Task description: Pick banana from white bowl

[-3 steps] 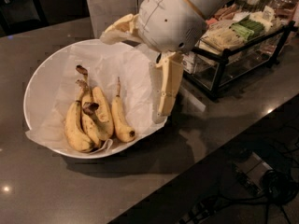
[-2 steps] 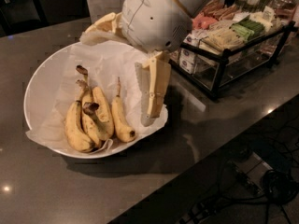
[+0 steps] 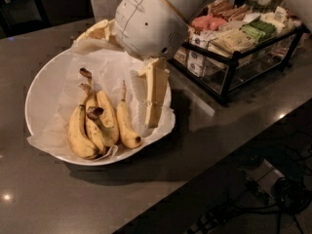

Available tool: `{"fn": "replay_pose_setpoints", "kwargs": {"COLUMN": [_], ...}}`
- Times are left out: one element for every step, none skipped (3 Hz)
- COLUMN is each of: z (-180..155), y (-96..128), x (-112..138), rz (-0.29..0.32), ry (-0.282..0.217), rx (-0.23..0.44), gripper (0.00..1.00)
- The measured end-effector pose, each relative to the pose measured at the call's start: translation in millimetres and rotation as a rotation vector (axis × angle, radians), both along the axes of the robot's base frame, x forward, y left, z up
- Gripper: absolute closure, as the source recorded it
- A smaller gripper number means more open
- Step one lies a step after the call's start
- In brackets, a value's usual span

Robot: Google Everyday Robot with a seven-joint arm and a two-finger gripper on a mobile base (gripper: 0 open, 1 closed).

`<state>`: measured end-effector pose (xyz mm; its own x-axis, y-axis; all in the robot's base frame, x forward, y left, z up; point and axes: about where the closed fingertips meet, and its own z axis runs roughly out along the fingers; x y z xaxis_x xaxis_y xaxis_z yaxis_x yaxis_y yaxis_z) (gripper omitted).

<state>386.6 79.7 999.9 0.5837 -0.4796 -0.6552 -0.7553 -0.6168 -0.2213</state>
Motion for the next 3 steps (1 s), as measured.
{"fn": "replay_pose_setpoints", "kwargs": {"z": [-18, -46, -69], "y": [-4, 6, 22], "x": [2, 11, 21], "rz": [-0.021, 0.005, 0.051], "ry": [0.036, 0.096, 0.156], "rx": [0.057, 0.135, 0.199], "gripper": [0.0, 0.0, 0.0]}}
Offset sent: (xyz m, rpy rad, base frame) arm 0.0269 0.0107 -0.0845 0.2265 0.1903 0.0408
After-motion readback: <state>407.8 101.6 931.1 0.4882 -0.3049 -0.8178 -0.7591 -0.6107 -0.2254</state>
